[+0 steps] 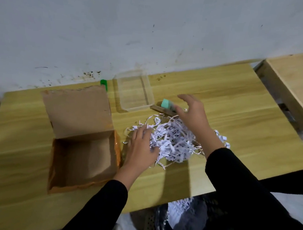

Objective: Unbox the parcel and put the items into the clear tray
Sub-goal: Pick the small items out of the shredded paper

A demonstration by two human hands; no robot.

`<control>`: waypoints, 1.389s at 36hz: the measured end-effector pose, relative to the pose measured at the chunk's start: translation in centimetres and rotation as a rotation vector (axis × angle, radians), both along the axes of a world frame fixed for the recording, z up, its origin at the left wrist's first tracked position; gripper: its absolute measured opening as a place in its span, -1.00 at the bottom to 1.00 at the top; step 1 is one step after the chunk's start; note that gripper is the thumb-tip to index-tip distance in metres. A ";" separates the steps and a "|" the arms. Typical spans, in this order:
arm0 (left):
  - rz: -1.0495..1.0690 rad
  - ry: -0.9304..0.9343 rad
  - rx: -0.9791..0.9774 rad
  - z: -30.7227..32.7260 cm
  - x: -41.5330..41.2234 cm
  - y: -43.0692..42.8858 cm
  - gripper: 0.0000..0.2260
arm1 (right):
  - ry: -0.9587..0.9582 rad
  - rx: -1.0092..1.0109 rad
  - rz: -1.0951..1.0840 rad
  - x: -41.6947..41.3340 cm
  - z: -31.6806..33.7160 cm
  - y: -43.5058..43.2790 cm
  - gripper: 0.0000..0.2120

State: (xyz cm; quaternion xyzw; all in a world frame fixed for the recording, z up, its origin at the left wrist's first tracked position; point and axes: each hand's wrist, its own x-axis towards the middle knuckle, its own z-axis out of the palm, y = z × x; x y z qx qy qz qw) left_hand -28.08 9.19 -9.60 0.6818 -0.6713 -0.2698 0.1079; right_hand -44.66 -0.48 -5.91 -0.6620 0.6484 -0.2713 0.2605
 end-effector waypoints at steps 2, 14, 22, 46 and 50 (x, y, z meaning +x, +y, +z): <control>0.057 0.025 -0.072 0.7 -0.4 -0.1 -0.49 | 0.005 -0.017 0.009 -2.2 0.2 1.2 -0.61; -0.407 0.073 -0.157 1.7 -6.9 -0.8 -0.55 | -0.122 0.310 0.000 -7.5 -2.1 6.5 -0.89; -0.333 0.014 0.027 -0.6 -5.4 -0.9 -0.55 | -0.111 0.181 -0.346 -10.7 -2.9 8.0 -0.82; -0.444 -0.043 -0.091 -2.2 -3.0 1.0 -0.60 | 0.255 -0.018 0.164 -3.8 -2.3 12.2 -0.74; -0.482 -0.085 -0.089 -2.4 -3.0 0.9 -0.57 | 0.352 -0.069 0.160 -3.3 -2.7 12.5 -0.68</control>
